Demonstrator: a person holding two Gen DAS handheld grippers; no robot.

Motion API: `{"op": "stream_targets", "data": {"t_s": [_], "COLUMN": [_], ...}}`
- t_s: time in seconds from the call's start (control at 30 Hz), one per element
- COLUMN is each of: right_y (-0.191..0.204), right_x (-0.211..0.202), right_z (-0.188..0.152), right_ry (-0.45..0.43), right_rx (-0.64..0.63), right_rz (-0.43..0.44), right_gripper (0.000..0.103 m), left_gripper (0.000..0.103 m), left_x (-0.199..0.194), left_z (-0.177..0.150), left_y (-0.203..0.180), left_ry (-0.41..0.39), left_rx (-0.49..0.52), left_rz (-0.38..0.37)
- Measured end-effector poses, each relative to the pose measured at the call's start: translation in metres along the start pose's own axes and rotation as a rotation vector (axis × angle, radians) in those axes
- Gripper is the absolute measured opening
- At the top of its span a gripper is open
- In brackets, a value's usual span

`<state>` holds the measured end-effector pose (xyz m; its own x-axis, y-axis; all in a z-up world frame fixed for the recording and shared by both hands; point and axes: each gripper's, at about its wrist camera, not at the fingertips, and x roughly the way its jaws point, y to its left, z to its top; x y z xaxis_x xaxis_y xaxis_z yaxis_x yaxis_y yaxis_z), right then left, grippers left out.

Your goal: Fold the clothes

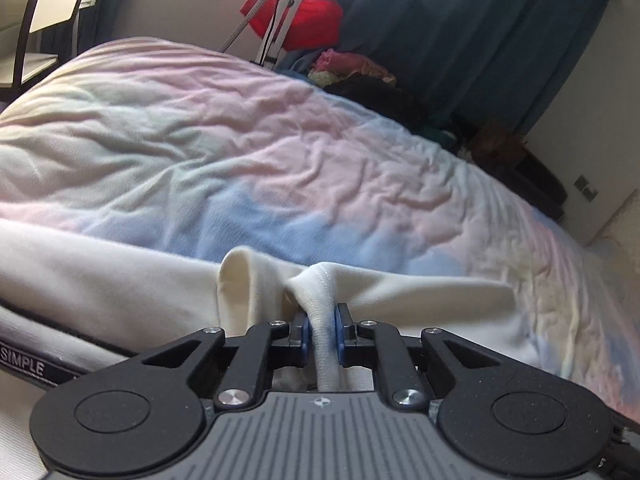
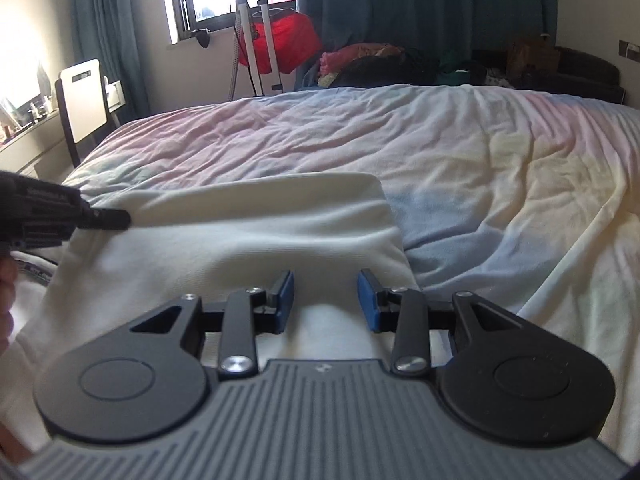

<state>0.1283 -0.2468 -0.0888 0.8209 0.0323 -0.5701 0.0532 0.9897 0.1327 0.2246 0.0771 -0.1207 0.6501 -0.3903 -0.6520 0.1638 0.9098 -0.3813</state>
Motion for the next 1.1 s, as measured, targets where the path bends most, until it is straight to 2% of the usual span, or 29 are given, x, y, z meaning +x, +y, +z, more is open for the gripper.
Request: {"op": "stream_targets", "data": {"t_s": [0.23,0.43,0.5,0.67,0.73,0.8,0.93,1.1], "right_y": [-0.001,-0.001,-0.001,-0.001,-0.002,-0.003,-0.005,-0.004], "right_x": [-0.002,-0.018,-0.027,-0.045,-0.049,-0.051,-0.052,-0.05], "right_z": [-0.002,-0.001,-0.001,0.0,0.0,0.0,0.001,0.0], "right_ry": [-0.003,-0.015,-0.028,-0.049,-0.049,-0.051,-0.051,-0.039], "right_rx": [0.003,0.003,-0.001,-0.005,0.006,0.017,0.034,0.041], "right_rz": [0.002,0.0,0.005,0.015,0.021,0.029,0.041,0.053], "right_gripper": [0.038,0.039,0.039,0.039,0.039,0.039,0.039,0.039], "left_gripper": [0.028,0.051,0.062,0.078,0.079,0.088,0.089,0.089], "left_x": [-0.021,-0.081,-0.105,-0.169,-0.195,-0.221,-0.258,-0.269], "left_z": [-0.01,-0.029,-0.038,-0.066,-0.076,-0.088,-0.097,-0.091], "left_y": [-0.009,-0.021,-0.02,0.004,0.014,0.021,0.034,0.084], "left_ry": [-0.043,-0.089,-0.113,-0.129,-0.136,-0.169,-0.197,-0.145], "left_rx": [0.058,0.089,0.075,-0.077,-0.143,-0.162,-0.237,-0.51], "left_rz": [0.051,0.126,0.139,0.196,0.227,0.211,0.231,0.229]}}
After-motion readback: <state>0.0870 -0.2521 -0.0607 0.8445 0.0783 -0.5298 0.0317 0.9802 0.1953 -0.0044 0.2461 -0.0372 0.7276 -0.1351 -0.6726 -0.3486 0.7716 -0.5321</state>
